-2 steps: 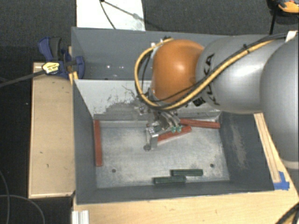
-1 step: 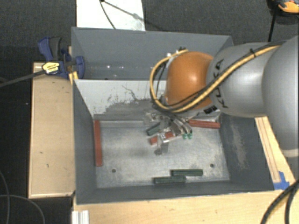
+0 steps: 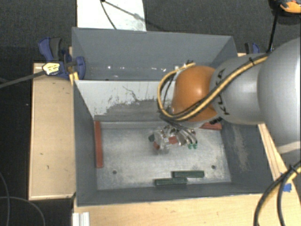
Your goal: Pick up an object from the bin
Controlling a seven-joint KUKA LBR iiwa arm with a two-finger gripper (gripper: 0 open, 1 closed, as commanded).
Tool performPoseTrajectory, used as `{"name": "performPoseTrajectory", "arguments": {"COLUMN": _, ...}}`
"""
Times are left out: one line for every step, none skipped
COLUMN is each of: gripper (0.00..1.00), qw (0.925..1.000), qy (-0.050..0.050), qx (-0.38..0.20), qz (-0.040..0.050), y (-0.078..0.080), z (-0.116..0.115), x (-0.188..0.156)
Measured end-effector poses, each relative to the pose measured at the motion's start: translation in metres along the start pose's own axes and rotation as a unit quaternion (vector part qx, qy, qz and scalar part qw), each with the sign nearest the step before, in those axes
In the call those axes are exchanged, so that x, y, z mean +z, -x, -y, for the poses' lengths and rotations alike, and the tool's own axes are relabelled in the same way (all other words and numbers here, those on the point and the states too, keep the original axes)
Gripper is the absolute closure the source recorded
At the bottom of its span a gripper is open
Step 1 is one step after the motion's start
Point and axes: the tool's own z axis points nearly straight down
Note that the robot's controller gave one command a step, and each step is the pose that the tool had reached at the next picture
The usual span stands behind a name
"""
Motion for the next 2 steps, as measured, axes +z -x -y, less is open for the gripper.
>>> {"name": "performPoseTrajectory", "arguments": {"gripper": 1.0, "qw": 1.0, "qy": 0.0, "qx": 0.0, "qz": 0.0, "y": 0.0, "z": 0.0, "x": 0.0}}
{"name": "performPoseTrajectory", "arguments": {"gripper": 1.0, "qw": 0.9999, "qy": -0.001, "qx": 0.015, "qz": 0.003, "y": 0.001, "z": 0.012, "x": -0.173}}
